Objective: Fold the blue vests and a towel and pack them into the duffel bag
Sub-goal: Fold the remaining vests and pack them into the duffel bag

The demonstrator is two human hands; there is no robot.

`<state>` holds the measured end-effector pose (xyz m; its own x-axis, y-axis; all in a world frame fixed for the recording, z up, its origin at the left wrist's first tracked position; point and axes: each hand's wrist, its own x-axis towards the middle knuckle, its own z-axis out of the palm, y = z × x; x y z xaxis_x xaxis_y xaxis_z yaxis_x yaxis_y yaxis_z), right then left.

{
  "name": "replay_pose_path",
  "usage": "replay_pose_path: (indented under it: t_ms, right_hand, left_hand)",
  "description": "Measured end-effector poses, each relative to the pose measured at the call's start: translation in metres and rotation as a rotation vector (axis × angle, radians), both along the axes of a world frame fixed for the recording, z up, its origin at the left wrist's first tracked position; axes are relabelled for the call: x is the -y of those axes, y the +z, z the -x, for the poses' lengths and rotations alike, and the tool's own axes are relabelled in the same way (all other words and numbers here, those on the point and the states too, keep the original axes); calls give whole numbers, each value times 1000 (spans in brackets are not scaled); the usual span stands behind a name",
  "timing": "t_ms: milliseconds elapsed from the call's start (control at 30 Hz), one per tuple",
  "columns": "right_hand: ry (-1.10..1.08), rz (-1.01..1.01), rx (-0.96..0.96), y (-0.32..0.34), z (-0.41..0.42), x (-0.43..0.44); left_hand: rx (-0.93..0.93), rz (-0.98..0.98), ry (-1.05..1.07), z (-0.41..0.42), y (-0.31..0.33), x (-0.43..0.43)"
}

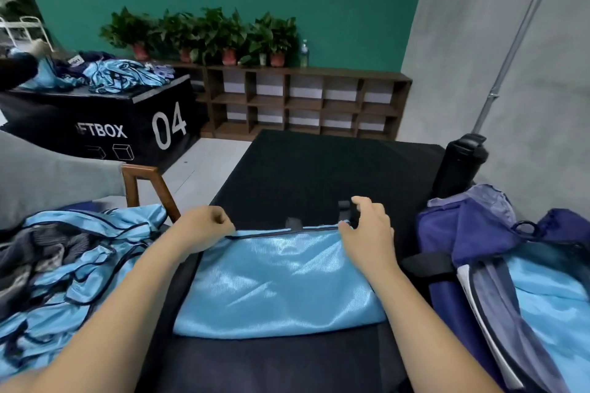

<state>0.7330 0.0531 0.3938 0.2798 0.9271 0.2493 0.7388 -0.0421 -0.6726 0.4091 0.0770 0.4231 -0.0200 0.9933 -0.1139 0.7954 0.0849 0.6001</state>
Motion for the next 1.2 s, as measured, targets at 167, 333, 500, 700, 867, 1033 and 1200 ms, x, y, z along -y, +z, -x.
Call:
replay_pose_path:
  t_ms: [167, 333, 500, 700, 867, 1033, 1200]
  right_hand:
    - [323, -97, 89, 21, 17, 11]
    - [523, 11, 62, 13, 29, 24]
    - [496, 6, 200, -10, 30, 21]
    - [462, 70, 313, -27, 24, 10]
    - [468, 81, 292, -32, 24, 9]
    - [510, 92, 248, -33, 22, 13]
    - [495, -19, 242, -22, 21, 20]
  left_hand:
    - [-86, -202, -120, -15, 0, -3]
    - [37, -338, -304, -42, -6, 13]
    - [54, -208, -439, -56, -23, 9]
    - [71, -186, -409, -47, -43, -6]
    - [47, -213, -389, -52, -44, 0]
    - [-43, -247, -403, -53, -49, 12]
    - [-84, -277, -403, -52, -43, 34]
